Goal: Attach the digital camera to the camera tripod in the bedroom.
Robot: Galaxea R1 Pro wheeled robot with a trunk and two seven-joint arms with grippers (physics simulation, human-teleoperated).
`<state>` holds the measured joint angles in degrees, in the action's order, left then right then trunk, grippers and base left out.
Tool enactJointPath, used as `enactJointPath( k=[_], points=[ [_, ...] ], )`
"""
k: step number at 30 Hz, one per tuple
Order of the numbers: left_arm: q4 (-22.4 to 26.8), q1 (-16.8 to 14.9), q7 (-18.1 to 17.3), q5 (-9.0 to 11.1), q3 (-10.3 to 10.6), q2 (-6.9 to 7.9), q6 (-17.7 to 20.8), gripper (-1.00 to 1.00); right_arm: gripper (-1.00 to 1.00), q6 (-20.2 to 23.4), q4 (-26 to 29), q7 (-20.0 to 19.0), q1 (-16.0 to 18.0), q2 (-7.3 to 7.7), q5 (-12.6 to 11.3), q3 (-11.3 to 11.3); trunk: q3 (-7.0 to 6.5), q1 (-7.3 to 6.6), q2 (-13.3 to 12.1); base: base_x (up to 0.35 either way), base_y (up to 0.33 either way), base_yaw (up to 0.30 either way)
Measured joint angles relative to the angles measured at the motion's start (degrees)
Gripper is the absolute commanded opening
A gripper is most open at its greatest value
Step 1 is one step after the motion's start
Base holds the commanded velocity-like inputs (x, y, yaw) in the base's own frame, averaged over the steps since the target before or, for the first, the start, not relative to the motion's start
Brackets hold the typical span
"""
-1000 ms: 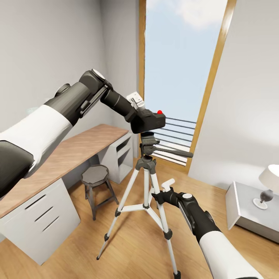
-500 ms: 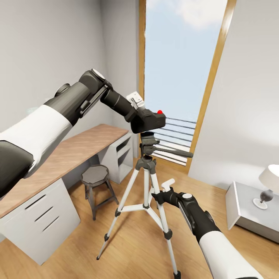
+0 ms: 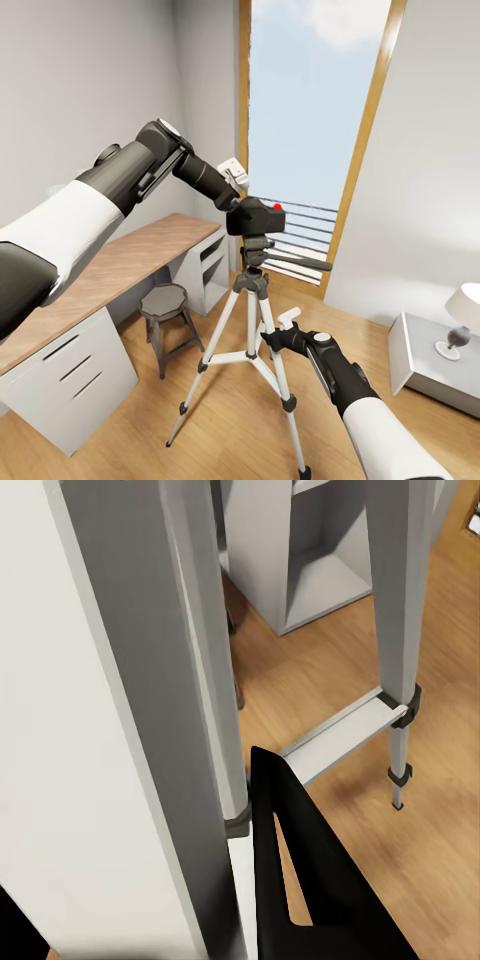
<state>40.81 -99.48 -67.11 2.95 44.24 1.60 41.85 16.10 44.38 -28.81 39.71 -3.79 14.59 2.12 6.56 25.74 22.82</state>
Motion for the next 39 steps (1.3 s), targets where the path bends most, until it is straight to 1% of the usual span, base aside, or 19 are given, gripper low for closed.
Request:
enactJointPath(
  k=[24,27,29,32,33,35,36,38,39],
  points=[
    [-0.1,0.0,0.4,-0.1,0.0,0.03,0.1,1.0,-1.0,0.0,0.0,-0.1,0.0,0.0,0.0,0.0,0.0,0.0,0.0,0.0,0.0,0.0],
    [0.0,0.0,0.6,-0.1,-0.3,0.11,0.2,1.0,-1.0,0.0,0.0,-0.1,0.0,0.0,0.0,0.0,0.0,0.0,0.0,0.0,0.0,0.0],
    [0.1,0.0,1.3,0.0,-1.1,0.22,0.3,1.0,-1.0,0.0,0.0,-0.1,0.0,0.02,0.0,0.0,0.0,0.0,0.0,0.0,0.0,0.0],
    [0.1,0.0,3.2,0.0,-4.5,0.39,0.4,1.0,-1.0,0.0,0.0,-0.1,0.0,0.04,0.0,0.0,0.0,0.0,0.0,0.0,0.0,0.0],
    [0.0,0.0,4.2,0.1,-7.2,0.51,0.5,1.0,-1.0,0.0,0.0,-0.1,0.0,0.04,0.0,0.0,0.0,0.0,0.0,0.0,0.0,0.0],
    [-0.1,0.0,5.1,0.2,-10.5,0.68,0.7,1.0,-1.0,0.0,0.0,-0.1,0.0,0.04,0.0,0.0,0.0,0.0,0.0,0.0,0.0,0.0],
    [-0.2,0.0,5.7,0.3,-13.8,0.87,0.7,1.0,-1.0,0.0,0.0,-0.1,0.0,0.04,0.0,0.0,0.0,0.0,0.0,0.0,0.0,0.0],
    [-0.3,0.0,6.1,0.5,-17.0,1.15,0.8,1.0,-1.0,0.0,0.0,-0.1,0.0,0.04,0.0,0.0,0.0,0.0,0.0,0.0,0.0,0.0],
    [-0.4,0.1,6.3,0.7,-19.7,1.45,0.9,1.0,-1.0,0.0,0.0,-0.1,0.0,0.04,0.0,0.0,0.0,0.0,0.0,0.0,0.0,0.0]
  ],
)
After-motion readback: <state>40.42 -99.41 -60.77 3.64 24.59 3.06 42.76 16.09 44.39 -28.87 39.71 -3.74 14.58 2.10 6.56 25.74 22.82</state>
